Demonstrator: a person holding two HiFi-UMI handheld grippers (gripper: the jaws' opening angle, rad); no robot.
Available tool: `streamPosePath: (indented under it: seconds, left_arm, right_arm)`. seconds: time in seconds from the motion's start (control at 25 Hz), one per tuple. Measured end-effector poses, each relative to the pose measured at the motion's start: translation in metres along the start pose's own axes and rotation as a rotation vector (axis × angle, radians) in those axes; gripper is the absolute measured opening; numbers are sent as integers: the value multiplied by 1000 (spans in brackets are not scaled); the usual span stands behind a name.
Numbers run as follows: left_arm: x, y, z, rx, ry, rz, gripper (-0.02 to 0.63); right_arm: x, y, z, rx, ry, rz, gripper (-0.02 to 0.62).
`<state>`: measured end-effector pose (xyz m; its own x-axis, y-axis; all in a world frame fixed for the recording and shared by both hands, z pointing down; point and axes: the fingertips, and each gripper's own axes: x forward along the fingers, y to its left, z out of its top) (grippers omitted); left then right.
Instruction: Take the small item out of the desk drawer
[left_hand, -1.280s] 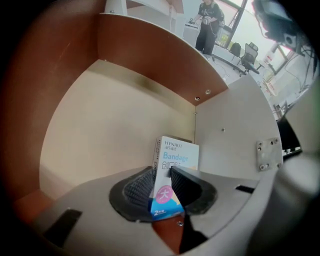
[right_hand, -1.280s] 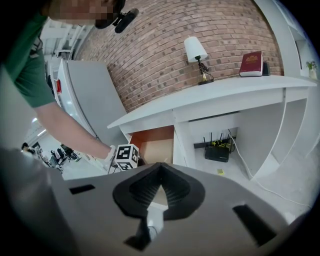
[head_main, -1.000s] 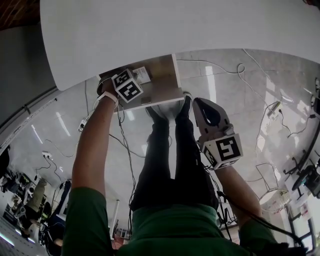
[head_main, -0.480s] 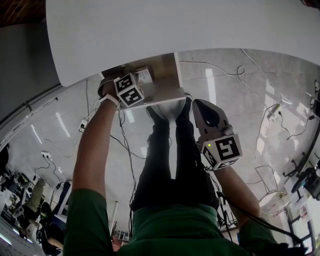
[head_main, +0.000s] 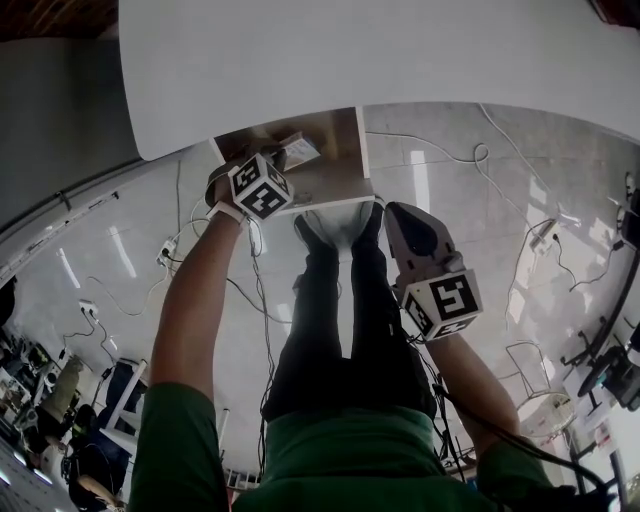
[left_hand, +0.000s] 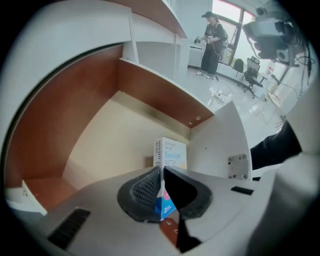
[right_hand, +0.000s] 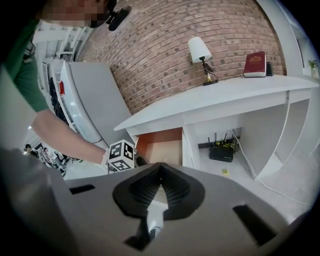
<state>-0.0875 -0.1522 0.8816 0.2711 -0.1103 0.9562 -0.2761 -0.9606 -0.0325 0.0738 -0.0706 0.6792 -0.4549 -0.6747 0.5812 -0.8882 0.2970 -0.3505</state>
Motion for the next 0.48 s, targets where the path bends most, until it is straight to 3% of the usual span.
streamPosePath:
  seconds: [0.28,0.48]
  left_arm:
    - [-28,4,15,16,-62,70,23]
    - [-57,3,28,-19,-119,99,23]
  right_arm:
    - [-5,12,12,-20,-17,14,5]
    - [-10,21,25,-34,-32,20,5]
